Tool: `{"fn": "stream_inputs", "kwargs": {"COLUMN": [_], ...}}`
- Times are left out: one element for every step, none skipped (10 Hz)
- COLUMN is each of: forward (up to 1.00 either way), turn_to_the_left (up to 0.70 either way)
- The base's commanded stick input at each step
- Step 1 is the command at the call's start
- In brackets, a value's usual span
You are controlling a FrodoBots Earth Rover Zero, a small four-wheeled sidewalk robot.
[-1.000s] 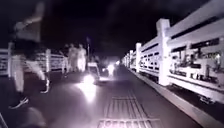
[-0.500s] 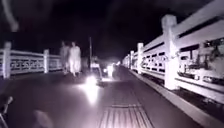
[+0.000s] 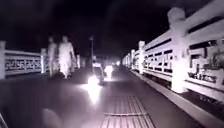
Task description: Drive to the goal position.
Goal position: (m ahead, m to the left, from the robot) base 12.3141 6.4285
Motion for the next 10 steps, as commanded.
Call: {"fn": "stream_inputs", "kwargs": {"forward": [0.45,0.45,0.45,0.45,0.45,0.45,0.45,0.45,0.45,0.45], "turn_to_the_left": [0.00,0.00,0.00,0.00,0.00,0.00,-0.03,-0.24,-0.27,-0.27]}}
